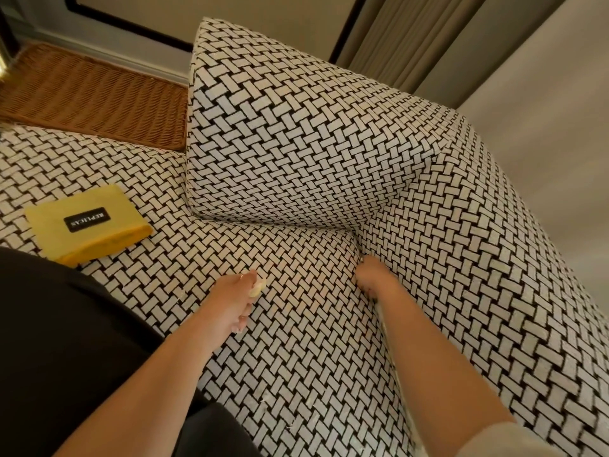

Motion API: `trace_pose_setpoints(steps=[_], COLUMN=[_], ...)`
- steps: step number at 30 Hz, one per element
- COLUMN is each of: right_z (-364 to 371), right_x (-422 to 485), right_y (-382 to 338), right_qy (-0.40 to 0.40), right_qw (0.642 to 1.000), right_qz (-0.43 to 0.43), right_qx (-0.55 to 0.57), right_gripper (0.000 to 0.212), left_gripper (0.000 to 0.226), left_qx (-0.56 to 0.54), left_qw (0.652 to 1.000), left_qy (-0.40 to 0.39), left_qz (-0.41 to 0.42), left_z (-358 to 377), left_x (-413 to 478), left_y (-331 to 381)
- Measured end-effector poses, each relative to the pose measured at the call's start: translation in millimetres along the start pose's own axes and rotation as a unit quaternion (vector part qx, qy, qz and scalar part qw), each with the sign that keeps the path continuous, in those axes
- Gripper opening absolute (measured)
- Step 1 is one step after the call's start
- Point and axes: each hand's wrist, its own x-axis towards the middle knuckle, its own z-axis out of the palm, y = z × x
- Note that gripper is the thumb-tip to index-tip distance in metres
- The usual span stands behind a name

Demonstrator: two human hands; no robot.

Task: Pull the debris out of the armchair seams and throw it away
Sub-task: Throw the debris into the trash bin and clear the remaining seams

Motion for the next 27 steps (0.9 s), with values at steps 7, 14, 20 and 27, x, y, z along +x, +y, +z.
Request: trace_pose_setpoints(steps=[7,14,20,27], right_z=[-12,-9,-6,-1], right_x=[2,3,-1,-25], right_y=[-19,-20,-11,1], right_qy=[-0.066,-0.016,0.064,0.156], right_qw=[0.987,0.938,0.929,0.963], right_qz=[-0.004,-0.018,-0.047,-0.213], right_qx=[-0.15,-0.345,-0.362,-0.061], right_gripper=[0.04,0.027,0.023,0.027], left_gripper=[0.03,0.03,0.027,0.027], left_qx=[0.009,0.03,0.04,0.041], left_qw=[1.0,0.999,0.998,0.998], left_qy=[-0.027,-0.044,-0.044,-0.045], left_qz=[0.007,0.007,0.007,-0.004], left_z=[-2,-5,-2,2], left_x=[1,1,1,1], left_y=[-1,-3,-2,-2])
